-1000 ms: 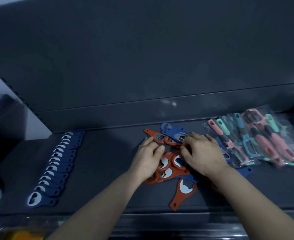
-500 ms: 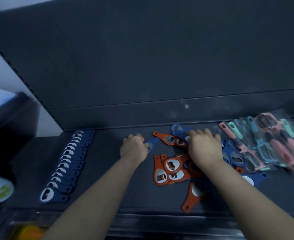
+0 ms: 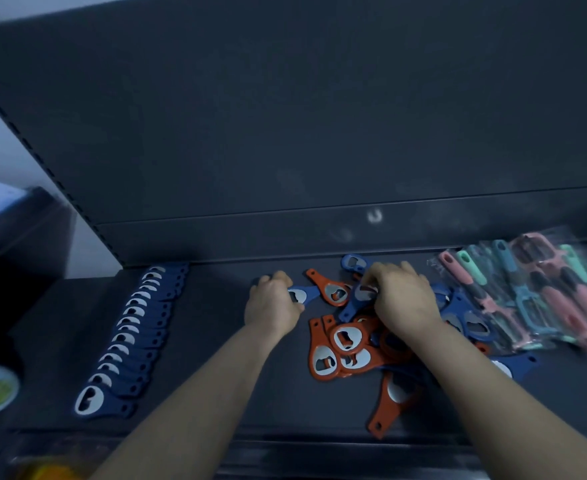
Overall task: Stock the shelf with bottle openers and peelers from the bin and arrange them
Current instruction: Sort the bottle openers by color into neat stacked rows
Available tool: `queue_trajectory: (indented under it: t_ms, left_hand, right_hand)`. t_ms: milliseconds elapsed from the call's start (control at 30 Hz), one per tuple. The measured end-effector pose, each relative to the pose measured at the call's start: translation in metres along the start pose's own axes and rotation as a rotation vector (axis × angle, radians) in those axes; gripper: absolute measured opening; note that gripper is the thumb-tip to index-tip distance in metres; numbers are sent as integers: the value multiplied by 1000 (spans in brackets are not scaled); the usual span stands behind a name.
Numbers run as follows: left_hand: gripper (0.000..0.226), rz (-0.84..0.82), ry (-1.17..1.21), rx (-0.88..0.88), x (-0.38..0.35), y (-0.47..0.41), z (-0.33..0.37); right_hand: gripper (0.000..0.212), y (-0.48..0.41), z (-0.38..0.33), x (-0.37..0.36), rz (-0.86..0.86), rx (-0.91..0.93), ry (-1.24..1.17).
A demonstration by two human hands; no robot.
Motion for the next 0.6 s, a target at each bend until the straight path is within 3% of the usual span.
queue_trajectory:
  t_ms: [67, 133, 200, 400, 500, 600]
  left_hand:
    - [45, 3, -16, -4, 0, 1, 1]
    - [45, 3, -19, -3, -1, 2, 0]
    - [45, 2, -18, -7, -1, 2, -2]
    - [47, 10, 3, 8, 5, 0, -20]
    - [45, 33, 3, 1, 13, 1, -34]
    - [42, 69, -18, -5, 26, -2, -51]
  right_hand:
    - [32, 4, 6, 2, 53, -106, -35]
    - [63, 4, 8, -10, -49, -216, 27]
    - [72, 2, 1, -18, -88, -214, 85]
    - [63, -11, -8, -31, -169, -105, -103]
    - [41, -12, -13, -31, -188, -73, -98]
    - [23, -10, -23, -21, -96, -4, -100]
Point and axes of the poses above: each hand's wrist, its own y-axis away from the middle knuckle, its own x-axis out of the back of the hand, z = x × y, the point moved 10 cm from there along -y, towards the middle knuckle, and after that the axes turned 14 degrees about -z, right-handed, at the moved point
